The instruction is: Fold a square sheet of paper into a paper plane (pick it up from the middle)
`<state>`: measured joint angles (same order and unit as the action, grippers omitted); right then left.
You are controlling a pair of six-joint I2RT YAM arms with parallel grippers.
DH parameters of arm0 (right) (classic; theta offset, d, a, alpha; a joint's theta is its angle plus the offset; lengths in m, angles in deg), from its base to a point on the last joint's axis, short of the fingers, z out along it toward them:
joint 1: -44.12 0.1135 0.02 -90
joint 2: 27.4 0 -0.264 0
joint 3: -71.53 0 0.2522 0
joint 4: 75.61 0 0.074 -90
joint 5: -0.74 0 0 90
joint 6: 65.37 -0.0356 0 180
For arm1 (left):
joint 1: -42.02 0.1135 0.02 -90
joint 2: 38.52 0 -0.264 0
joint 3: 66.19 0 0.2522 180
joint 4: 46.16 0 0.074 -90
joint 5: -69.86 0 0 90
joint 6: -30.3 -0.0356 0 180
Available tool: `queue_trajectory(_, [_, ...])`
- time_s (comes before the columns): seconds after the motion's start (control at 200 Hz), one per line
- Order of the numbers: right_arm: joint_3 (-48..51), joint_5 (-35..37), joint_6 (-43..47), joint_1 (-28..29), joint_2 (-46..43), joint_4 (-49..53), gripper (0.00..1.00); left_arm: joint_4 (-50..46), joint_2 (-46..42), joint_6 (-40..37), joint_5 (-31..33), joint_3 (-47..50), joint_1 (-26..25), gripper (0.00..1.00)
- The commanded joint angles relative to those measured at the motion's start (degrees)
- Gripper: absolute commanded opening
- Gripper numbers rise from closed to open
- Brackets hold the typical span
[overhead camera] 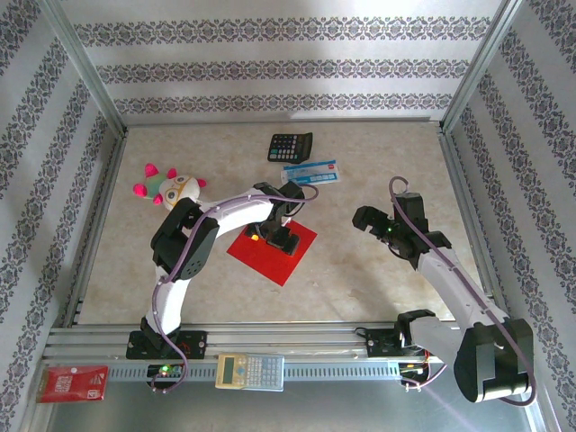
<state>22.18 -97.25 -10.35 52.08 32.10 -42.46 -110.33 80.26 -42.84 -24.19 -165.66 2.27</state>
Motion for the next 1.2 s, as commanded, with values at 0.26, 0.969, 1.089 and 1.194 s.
queue_trajectory(0.26, [0.8, -1.6, -1.8, -0.5, -0.5, -1.9, 0.98, -0.5, 1.8, -0.9, -0.8, 2.5, 0.1, 1.00])
queue_trajectory(0.969, [1.3, -2.3, -2.5, -0.5, -0.1, -2.7, 0.98, -0.6, 1.5, -0.9, 0.0, 2.1, 0.0, 0.96])
queue_trajectory(1.089, [1.3, -2.3, -2.6, -0.5, 0.0, -2.9, 0.98, -0.6, 1.5, -0.9, 0.0, 2.0, 0.0, 0.95])
queue_trajectory(1.194, [1.2, -2.4, -2.6, -0.5, 0.2, -3.0, 0.98, -0.8, 1.4, -0.9, -0.1, 1.9, 0.0, 0.94])
